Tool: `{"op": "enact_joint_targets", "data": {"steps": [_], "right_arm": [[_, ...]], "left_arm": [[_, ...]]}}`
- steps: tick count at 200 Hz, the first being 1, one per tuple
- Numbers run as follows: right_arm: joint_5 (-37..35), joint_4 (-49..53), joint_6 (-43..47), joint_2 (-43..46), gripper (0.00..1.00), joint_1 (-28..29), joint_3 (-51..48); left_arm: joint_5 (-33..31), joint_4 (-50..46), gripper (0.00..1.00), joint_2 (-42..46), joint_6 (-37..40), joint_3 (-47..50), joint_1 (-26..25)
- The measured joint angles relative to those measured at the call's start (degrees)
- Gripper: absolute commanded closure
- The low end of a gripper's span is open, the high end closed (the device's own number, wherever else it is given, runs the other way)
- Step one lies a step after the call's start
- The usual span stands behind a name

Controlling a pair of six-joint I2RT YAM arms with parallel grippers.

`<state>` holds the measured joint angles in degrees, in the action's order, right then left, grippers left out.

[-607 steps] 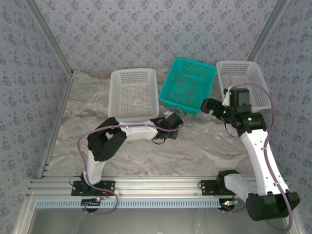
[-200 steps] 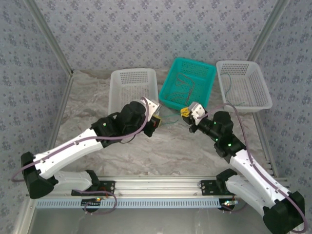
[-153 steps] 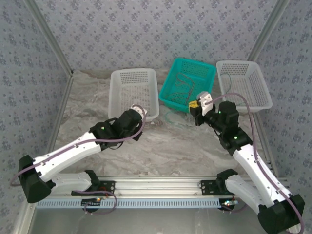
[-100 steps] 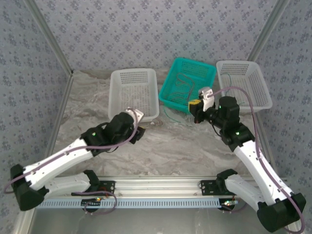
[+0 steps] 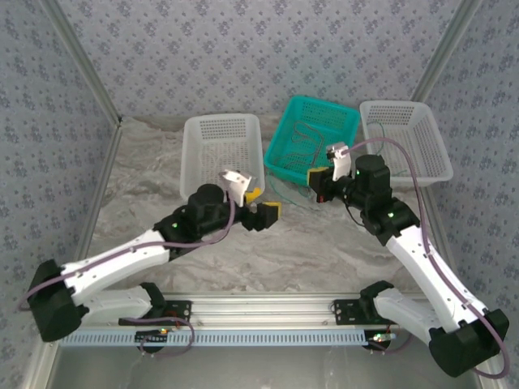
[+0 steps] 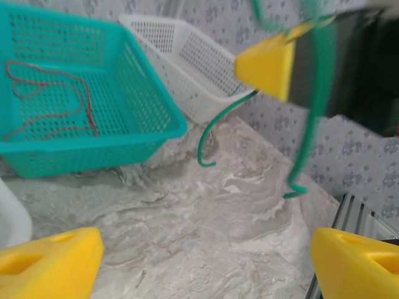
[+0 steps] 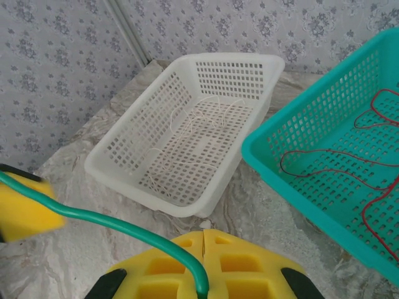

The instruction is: Untangle the cables

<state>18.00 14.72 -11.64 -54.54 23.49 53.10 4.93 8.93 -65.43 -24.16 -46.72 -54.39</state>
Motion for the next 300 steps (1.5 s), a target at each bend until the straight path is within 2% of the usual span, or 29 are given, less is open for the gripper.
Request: {"op": "enact_joint_targets", "data": {"steps": [32, 48, 65, 70, 78, 96, 100, 118, 133, 158, 169, 206, 222, 235, 250, 260, 276, 300], "right_arm": [[-0.46, 0.17, -0.87, 0.02, 1.0, 1.14, 0.17], [-0.68, 0.17, -0.87, 0.02, 1.0, 1.31, 0.15], [-0.72, 0.17, -0.96, 0.02, 1.0, 1.31, 0.15], [-0.79, 0.15, -1.03, 0.02, 1.0, 1.31, 0.15], [-0.92, 0.17, -1.05, 0.02, 1.0, 1.31, 0.15], [-1.73, 0.15, -1.09, 0.02, 1.0, 1.31, 0.15], [-1.75, 0.15, -1.16, 0.02, 1.0, 1.31, 0.15], [-2.21, 0.15, -1.46, 0.02, 1.0, 1.31, 0.15], [-2.21, 0.13, -1.68, 0.0, 1.0, 1.31, 0.15], [-2.19, 0.09, -2.34, -0.61, 1.0, 1.31, 0.15], [-2.16, 0.09, -2.54, -1.09, 1.0, 1.31, 0.15], [-2.16, 0.17, -2.56, -1.75, 1.0, 1.31, 0.28], [-2.16, 0.17, -2.62, -1.75, 1.0, 1.29, 0.63], [-2.12, 0.0, -3.02, -1.75, 1.0, 1.29, 0.74], [-2.1, -0.04, -3.63, -1.75, 1.0, 1.29, 0.74], [-2.1, -0.11, -3.91, -1.75, 1.0, 1.29, 0.74], [-2.1, -0.17, -4.17, -1.75, 1.0, 1.29, 0.74], [-2.14, -0.09, -4.24, -1.77, 1.0, 1.27, 0.74]], "left_arm": [[0.46, 3.06, 0.34, -6.82, -1.4, -3.63, 0.0], [0.42, 4.92, 0.58, -7.34, -2.67, -4.04, 0.02], [0.37, 5.92, 0.9, -7.34, -2.82, -4.33, 0.02], [0.35, 6.08, 0.94, -7.34, -3.13, -4.42, 0.02], [0.17, 6.1, 0.95, -7.32, -3.13, -4.44, 0.02], [0.22, 5.88, 0.86, -6.88, -3.74, -4.46, 0.26], [0.22, 5.86, 0.8, -6.6, -3.78, -4.44, 0.31], [1.33, 6.73, 0.41, -5.05, -4.46, -4.15, 0.5], [4.26, 8.17, 0.26, -4.02, -4.44, -4.0, 0.79], [8.2, 10.99, 0.05, -3.82, -4.37, -3.76, 0.76], [8.83, 11.65, 0.01, -3.8, -3.91, -3.5, 0.76], [10.8, 14.01, 0.01, -3.76, -3.54, -3.37, 0.76], [9.73, 13.64, 0.01, -3.54, -3.5, -3.37, 0.76], [7.58, 12.79, 0.08, -3.56, -3.63, -3.37, 0.79], [5.77, 12.04, 0.23, -3.78, -4.17, -3.37, 0.96], [4.92, 12.13, 0.39, -4.24, -4.11, -3.37, 1.05], [4.35, 12.33, 0.57, -5.51, -5.46, -3.37, 1.16], [3.45, 12.17, 0.94, -7.21, -5.73, -3.37, 1.16]]}}
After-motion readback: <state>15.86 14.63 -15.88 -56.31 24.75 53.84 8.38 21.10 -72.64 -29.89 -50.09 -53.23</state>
